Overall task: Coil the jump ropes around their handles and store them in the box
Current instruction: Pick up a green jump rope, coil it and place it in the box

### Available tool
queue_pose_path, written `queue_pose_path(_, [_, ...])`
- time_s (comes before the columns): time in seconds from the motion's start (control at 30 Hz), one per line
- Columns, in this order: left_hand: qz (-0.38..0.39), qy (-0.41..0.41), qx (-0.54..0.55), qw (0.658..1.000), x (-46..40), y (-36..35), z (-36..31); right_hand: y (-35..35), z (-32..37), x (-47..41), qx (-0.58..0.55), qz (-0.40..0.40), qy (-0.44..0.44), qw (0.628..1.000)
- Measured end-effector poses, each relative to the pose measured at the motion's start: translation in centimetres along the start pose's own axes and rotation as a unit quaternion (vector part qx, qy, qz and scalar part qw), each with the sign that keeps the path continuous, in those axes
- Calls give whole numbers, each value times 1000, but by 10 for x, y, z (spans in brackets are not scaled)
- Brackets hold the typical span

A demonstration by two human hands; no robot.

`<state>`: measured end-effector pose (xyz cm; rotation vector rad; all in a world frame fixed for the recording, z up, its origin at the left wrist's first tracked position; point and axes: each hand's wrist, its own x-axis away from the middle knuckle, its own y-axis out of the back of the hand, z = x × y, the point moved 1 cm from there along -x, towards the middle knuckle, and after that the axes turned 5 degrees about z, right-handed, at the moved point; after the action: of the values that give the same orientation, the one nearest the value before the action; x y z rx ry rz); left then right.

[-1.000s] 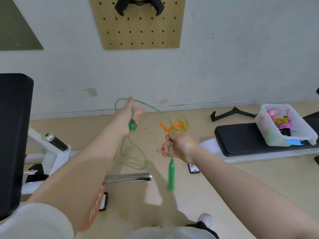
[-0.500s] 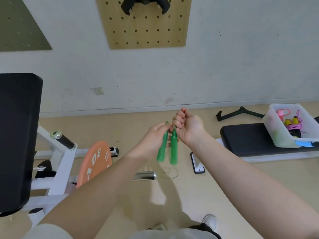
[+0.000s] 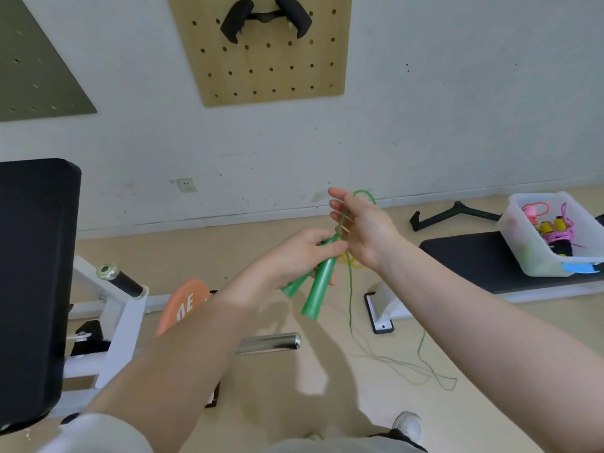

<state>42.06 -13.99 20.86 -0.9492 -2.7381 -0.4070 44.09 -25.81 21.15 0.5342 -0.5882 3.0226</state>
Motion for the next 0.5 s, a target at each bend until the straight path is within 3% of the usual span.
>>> queue_pose_path(0.07, [2, -1, -18, 1000, 1, 4, -4, 9, 4, -1, 115, 4, -35, 993])
queue_pose_path(0.1, [-5, -2, -30, 1000, 2, 7, -5, 16, 5, -1, 230, -12, -37, 973])
queue_pose_path(0.13, [-13, -4, -45, 999, 2, 9, -5, 25, 5, -1, 370, -49, -15, 928])
queue_pose_path(0.17, [-23, -5, -68, 997, 3, 13, -6, 33, 4, -2, 502, -101, 42, 858])
queue_pose_path(0.2, [-31, -7, -97, 995, 2, 16, -6, 35, 5, -1, 576, -133, 113, 798])
queue_pose_path(0.23, [-33, -11, -135, 990, 1, 17, -7, 31, 4, 1, 591, -120, 171, 779])
queue_pose_path(0.3, [-35, -34, -215, 975, -1, 19, -10, 15, -1, 5, 535, 9, 185, 824])
queue_pose_path(0.37, [-81, -79, -261, 959, -3, 22, -16, 3, -4, 6, 348, 118, 115, 923])
queue_pose_path(0.4, [-128, -101, -266, 950, -4, 26, -19, 3, -6, 4, 251, 138, 87, 954])
queue_pose_path(0.43, [-179, -116, -258, 942, -3, 29, -22, 3, -7, 5, 191, 154, 66, 967])
queue_pose_path(0.5, [-250, -132, -202, 938, -3, 35, -22, 4, -9, 10, 199, 180, 59, 962])
